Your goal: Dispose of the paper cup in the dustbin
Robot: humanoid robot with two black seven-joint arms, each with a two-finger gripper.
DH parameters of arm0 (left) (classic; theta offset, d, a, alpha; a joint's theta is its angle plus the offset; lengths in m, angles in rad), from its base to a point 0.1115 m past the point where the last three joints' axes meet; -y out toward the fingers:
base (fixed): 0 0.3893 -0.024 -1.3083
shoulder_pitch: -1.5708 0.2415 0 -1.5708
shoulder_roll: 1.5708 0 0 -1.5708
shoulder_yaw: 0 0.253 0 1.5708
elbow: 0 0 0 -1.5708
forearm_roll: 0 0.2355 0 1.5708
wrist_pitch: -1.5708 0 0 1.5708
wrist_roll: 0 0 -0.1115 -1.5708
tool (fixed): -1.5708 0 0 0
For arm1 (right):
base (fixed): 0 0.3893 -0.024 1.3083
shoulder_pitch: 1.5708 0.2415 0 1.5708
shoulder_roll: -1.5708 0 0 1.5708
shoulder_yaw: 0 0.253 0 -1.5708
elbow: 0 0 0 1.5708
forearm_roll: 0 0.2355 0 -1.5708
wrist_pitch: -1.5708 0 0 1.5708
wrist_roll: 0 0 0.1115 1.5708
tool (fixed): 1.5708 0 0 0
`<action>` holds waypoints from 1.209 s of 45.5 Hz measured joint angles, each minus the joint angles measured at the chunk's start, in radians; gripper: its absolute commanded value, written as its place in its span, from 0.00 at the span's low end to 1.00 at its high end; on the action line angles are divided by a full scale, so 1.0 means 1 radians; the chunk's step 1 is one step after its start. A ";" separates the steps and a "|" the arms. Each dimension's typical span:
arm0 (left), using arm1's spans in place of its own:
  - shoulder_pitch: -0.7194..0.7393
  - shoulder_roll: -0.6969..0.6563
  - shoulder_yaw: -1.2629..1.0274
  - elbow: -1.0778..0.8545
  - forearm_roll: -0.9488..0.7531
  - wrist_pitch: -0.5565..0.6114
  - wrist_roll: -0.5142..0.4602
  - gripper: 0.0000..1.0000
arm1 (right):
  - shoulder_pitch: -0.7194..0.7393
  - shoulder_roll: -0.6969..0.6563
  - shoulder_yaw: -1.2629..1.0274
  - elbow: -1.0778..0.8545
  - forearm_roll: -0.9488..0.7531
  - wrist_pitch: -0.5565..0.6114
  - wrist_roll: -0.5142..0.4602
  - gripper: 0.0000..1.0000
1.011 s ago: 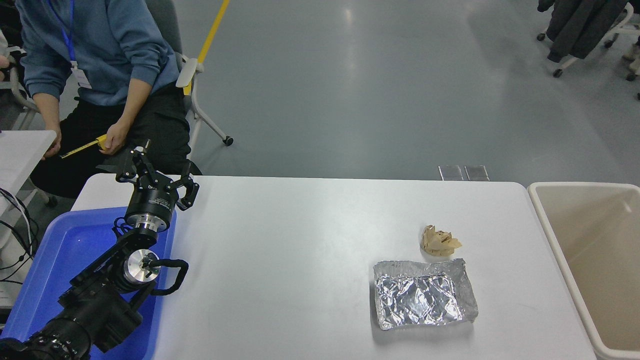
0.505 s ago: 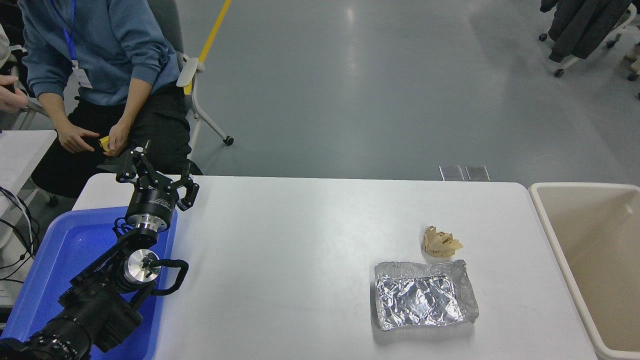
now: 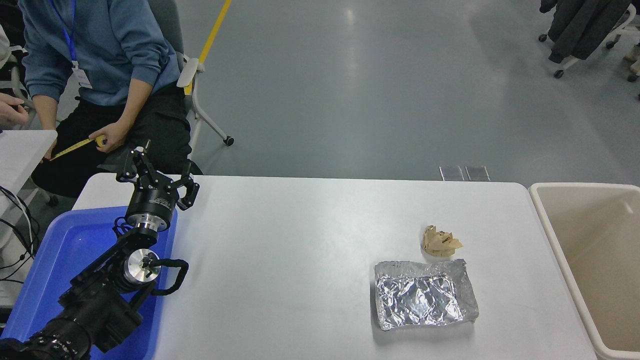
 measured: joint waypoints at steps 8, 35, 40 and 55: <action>0.000 0.000 0.000 0.000 0.000 0.000 0.000 1.00 | -0.008 0.046 0.058 -0.008 0.002 -0.035 -0.026 0.22; 0.000 0.000 0.000 0.000 0.000 0.000 0.000 1.00 | -0.025 0.158 0.135 -0.038 0.003 -0.080 -0.042 0.91; 0.000 0.000 0.000 0.000 0.000 0.000 0.000 1.00 | -0.020 0.137 0.151 -0.034 0.002 -0.065 -0.042 0.99; 0.000 0.000 0.000 0.000 0.000 0.000 0.000 1.00 | 0.060 0.040 0.168 -0.024 -0.001 0.042 -0.043 0.99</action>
